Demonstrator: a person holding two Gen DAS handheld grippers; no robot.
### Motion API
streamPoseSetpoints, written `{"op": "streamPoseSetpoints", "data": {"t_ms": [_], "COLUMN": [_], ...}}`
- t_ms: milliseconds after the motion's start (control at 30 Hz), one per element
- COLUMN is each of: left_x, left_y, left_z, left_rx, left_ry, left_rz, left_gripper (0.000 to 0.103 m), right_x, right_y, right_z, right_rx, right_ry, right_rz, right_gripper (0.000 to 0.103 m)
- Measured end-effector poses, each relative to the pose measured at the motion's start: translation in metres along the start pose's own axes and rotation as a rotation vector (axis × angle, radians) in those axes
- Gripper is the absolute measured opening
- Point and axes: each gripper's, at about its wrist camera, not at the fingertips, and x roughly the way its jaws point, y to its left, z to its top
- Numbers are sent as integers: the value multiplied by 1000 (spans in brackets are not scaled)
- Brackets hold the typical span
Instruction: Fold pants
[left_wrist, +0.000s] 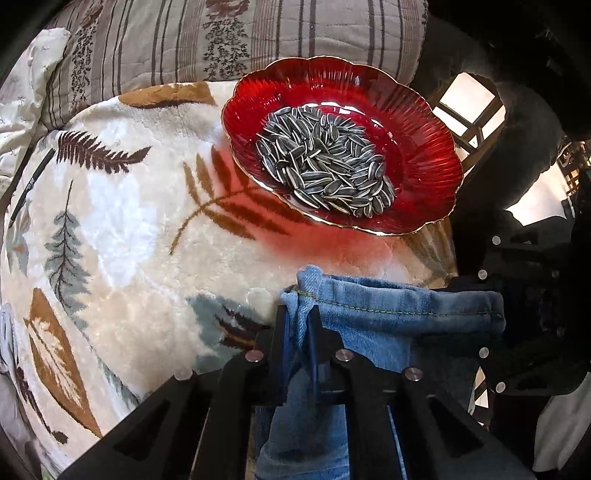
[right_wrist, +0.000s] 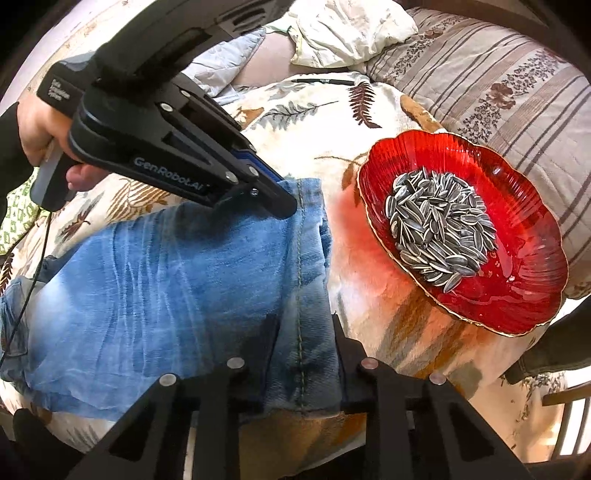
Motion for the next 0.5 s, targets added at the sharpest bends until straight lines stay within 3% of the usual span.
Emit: {"op": "streamPoseSetpoints", "data": {"t_ms": [100, 133, 167, 200, 233, 300, 500], "left_x": [6, 8, 11, 16, 21, 29, 38], "left_y": [2, 3, 4, 5, 7, 12, 24], "left_z": [-2, -2, -1, -1, -1, -5, -6], "left_rx": [2, 4, 5, 4, 3, 9, -21], "left_ry": [0, 1, 6, 26, 45, 58, 27], "left_rz": [-7, 0, 12, 48, 79, 99, 13], "left_gripper": [11, 20, 33, 64, 83, 84, 85], "right_x": [5, 8, 11, 15, 17, 21, 23], "right_y": [-2, -5, -7, -10, -12, -17, -14], "right_z": [-1, 0, 1, 1, 0, -1, -1], "right_rx": [12, 23, 31, 45, 54, 73, 55], "right_ry": [18, 27, 36, 52, 57, 68, 53], "right_rz": [0, -3, -3, -13, -15, -1, -3], "right_gripper": [30, 34, 38, 52, 65, 66, 67]}}
